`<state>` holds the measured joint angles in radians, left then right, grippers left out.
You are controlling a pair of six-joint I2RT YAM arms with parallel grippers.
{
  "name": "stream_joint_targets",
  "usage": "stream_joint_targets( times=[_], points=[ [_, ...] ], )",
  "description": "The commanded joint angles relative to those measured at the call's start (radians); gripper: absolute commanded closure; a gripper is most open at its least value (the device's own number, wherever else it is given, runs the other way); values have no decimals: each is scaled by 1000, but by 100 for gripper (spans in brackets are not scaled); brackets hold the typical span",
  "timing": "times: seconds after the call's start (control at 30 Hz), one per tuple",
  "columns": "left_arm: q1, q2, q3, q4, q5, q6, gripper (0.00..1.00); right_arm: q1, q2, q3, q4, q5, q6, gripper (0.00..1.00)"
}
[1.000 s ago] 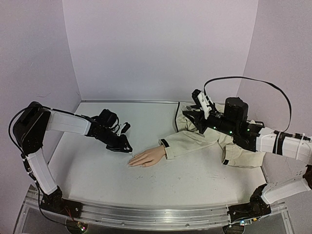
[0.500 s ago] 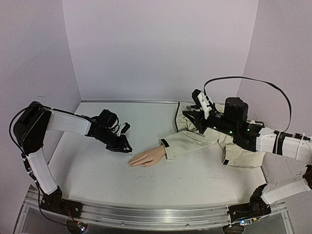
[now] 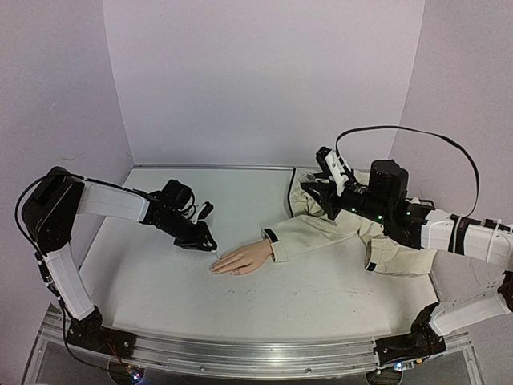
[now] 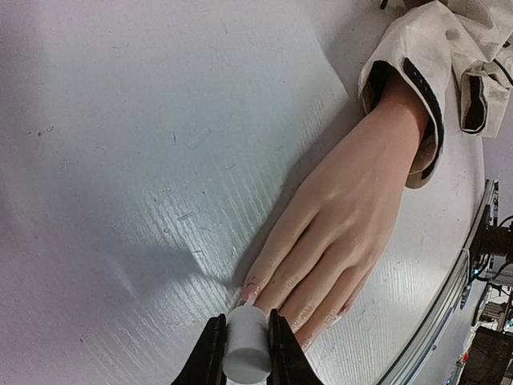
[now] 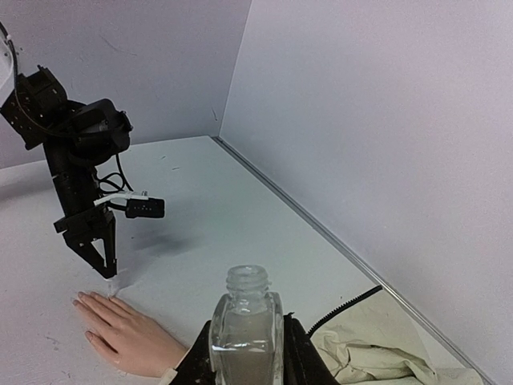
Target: Paint the nails
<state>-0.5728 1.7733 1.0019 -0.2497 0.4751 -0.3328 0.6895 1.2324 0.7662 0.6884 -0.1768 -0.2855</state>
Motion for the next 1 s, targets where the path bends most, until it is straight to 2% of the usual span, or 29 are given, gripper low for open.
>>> stream_joint_targets(
  times=[0.0,0.97],
  points=[
    [5,14,26,34,32,8,100,-6,-5,37,83,-20,19,100],
    [5,8,4,20,8,5,100,-7,-2,39,84,-30,25,100]
  ],
)
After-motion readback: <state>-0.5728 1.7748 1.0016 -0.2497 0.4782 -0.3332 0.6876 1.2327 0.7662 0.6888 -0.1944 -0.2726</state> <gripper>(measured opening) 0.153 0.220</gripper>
